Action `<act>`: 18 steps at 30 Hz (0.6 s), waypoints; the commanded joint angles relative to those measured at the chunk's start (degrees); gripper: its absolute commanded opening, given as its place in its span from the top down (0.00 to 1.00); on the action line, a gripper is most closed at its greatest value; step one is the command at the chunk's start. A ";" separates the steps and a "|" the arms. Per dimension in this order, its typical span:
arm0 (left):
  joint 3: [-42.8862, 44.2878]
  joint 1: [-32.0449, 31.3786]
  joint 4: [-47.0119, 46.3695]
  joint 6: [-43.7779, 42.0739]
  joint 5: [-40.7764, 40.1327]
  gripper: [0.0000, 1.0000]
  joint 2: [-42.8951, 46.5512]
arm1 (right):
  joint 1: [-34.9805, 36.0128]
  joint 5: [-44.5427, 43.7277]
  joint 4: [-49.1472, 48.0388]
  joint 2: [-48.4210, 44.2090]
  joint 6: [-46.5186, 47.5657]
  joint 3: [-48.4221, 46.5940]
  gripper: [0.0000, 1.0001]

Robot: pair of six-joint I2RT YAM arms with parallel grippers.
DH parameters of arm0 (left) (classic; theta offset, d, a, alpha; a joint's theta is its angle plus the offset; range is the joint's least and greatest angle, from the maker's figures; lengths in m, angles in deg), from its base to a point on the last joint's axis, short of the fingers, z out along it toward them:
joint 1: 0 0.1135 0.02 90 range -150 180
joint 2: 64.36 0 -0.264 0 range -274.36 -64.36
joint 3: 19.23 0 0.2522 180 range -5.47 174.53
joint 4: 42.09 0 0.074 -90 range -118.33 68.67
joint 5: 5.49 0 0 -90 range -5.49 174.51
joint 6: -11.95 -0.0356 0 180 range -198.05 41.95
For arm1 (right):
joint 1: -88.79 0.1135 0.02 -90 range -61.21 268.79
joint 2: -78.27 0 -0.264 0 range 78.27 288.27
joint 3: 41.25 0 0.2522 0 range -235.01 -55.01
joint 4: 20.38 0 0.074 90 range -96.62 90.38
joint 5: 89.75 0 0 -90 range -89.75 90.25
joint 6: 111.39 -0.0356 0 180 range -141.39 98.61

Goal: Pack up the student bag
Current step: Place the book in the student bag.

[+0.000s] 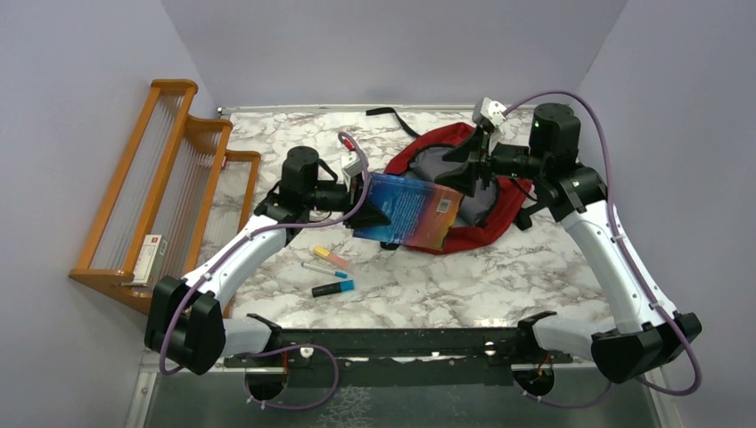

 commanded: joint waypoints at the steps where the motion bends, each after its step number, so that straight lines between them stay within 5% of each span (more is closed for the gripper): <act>1: 3.10 1.09 -3.82 0.63 -6.33 1.00 1.14 | -0.27 -21.79 -9.44 -4.33 -7.91 4.14 0.40; 9: 0.98 5.84 -3.21 9.07 -27.55 1.00 3.56 | -0.27 -46.56 -5.84 0.24 -11.94 8.21 0.40; 18: 1.32 8.31 2.63 13.94 -42.72 1.00 5.75 | -0.18 -45.34 0.07 13.24 -6.97 6.84 0.34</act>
